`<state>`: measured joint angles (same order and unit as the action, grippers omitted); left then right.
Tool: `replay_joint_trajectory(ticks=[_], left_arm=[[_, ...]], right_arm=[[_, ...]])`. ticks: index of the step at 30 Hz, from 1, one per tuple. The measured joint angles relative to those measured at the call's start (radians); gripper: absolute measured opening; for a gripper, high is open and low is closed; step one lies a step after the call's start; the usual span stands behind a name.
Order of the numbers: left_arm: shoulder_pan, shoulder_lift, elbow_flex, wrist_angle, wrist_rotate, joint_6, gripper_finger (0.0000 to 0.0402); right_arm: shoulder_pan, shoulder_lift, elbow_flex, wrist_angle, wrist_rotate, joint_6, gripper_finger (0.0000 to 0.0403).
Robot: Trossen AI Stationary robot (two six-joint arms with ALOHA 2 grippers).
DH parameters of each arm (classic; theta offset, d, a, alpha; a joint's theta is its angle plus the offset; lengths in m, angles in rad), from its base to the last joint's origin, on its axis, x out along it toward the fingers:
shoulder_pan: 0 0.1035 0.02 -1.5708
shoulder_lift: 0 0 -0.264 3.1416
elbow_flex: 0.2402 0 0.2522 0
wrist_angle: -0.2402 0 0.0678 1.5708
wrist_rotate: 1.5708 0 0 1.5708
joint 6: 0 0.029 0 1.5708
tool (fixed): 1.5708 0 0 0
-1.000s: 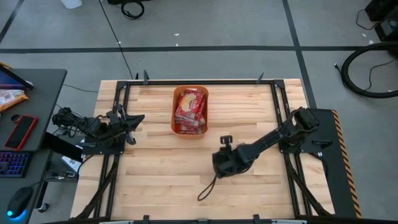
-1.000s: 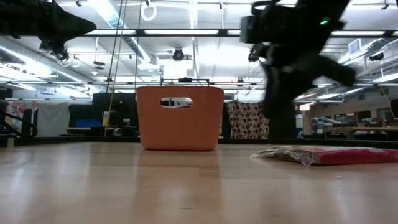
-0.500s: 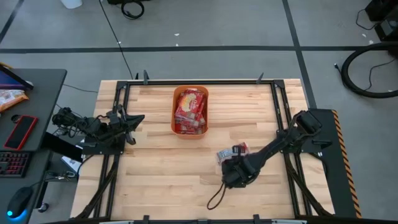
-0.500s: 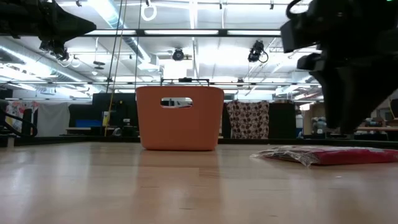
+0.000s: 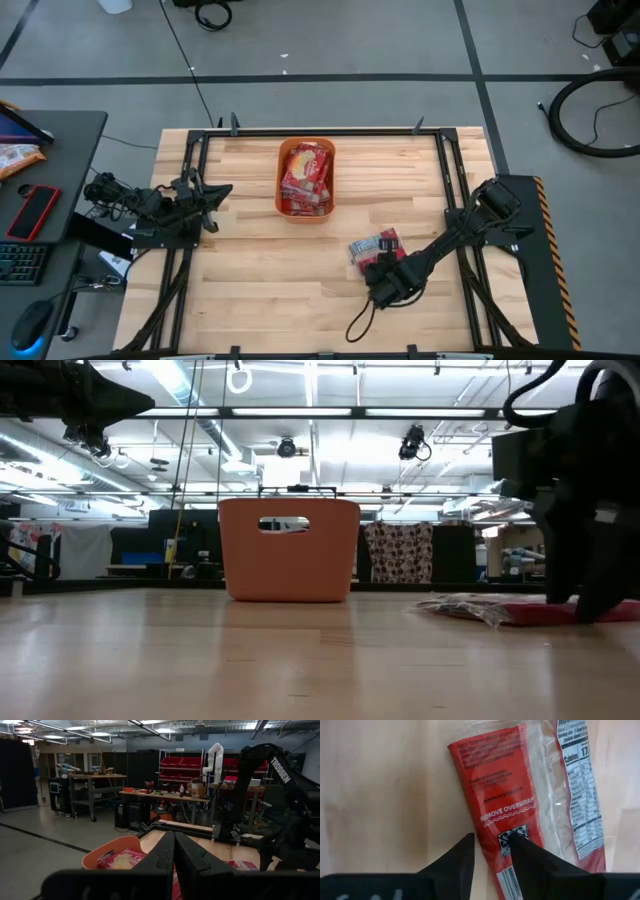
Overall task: Sort popcorn bags into baskets
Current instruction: Put the popcorn bag into the orange bin
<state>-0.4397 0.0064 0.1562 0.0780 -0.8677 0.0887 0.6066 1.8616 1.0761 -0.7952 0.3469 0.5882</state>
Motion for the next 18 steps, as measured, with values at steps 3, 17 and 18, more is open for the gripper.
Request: replay_joint_trajectory(ticks=[3,17,18], left_arm=[[0.0,0.0,0.0,0.0,0.0,0.0,0.0013],[0.0,0.0,0.0,0.0,0.0,-0.001,0.0013],[0.0,0.0,0.0,0.0,0.0,-0.001,0.0013]], right_arm=[[-0.004,-0.006,-0.036,0.041,0.008,0.0,0.0116],[-0.008,0.002,-0.023,-0.014,0.069,-0.032,0.0007],[-0.009,0.004,-0.01,-0.039,0.079,-0.031,0.0006]])
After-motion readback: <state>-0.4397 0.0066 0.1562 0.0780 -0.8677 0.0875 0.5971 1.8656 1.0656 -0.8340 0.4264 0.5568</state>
